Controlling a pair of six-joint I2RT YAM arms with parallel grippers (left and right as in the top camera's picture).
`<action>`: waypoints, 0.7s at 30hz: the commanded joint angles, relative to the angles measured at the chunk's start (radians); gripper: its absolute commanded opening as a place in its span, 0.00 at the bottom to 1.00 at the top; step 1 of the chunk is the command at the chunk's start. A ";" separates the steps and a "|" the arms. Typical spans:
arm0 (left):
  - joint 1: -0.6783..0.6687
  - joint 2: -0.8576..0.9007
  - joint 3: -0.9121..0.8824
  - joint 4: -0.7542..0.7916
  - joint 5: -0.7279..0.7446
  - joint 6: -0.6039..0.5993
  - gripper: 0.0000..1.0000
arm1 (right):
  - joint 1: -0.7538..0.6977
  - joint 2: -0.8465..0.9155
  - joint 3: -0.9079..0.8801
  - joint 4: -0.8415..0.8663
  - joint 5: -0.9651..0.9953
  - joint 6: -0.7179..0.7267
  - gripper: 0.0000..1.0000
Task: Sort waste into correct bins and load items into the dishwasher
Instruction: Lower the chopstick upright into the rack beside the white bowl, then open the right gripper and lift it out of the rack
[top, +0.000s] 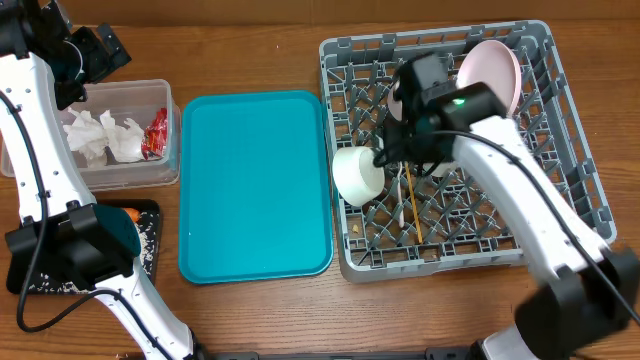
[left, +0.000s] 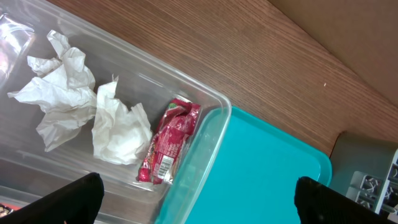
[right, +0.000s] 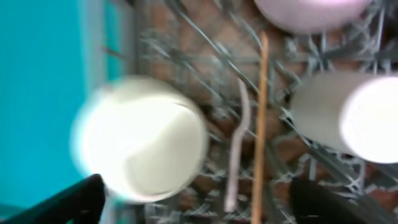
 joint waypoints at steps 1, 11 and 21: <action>0.000 -0.041 0.024 0.000 -0.003 -0.014 1.00 | 0.003 -0.122 0.056 0.002 -0.073 0.000 1.00; 0.000 -0.041 0.024 0.000 -0.003 -0.014 1.00 | 0.002 -0.139 0.056 0.002 0.000 -0.002 1.00; 0.000 -0.041 0.024 0.000 -0.004 -0.014 1.00 | 0.000 -0.143 0.050 0.026 0.022 0.001 1.00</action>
